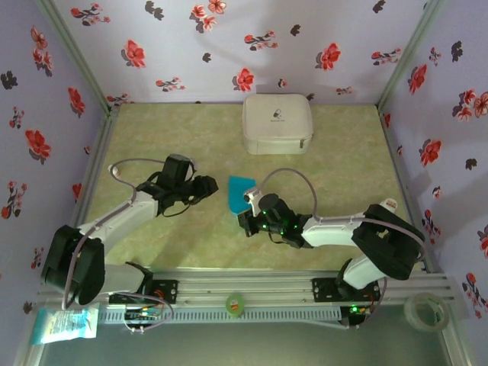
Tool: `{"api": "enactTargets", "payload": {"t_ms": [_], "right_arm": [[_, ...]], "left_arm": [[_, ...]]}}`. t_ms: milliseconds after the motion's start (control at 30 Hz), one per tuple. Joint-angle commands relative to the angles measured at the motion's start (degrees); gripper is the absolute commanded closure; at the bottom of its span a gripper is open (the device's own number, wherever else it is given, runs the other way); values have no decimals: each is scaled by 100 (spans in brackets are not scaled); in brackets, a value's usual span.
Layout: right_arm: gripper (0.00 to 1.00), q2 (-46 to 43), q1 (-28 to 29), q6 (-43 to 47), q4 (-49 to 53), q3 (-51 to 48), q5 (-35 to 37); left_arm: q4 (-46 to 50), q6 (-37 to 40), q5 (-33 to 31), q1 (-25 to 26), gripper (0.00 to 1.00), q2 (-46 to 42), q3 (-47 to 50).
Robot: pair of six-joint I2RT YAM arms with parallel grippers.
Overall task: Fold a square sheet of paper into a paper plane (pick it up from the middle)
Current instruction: Third fold the triangle at the center of the table.
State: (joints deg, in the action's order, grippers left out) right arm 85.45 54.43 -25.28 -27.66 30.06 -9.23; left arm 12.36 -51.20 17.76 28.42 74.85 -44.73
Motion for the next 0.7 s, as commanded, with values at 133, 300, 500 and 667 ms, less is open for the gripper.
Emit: {"api": "enactTargets", "payload": {"t_ms": [133,300,500,667], "right_arm": [[100,143,-130,-520,-209,236,-1031],[100,279,-142,-540,-306,207,-1160],[100,437,-138,-510,-518,101,-1043],[100,570,-139,-551,-563,114,-1016]], "left_arm": [[98,639,559,-48,64,162,-501],[139,1042,1249,-39,73,891,-1113],[292,1306,1606,87,83,1988,-1805],[474,1464,1638,217,85,2889,-2192]]}}
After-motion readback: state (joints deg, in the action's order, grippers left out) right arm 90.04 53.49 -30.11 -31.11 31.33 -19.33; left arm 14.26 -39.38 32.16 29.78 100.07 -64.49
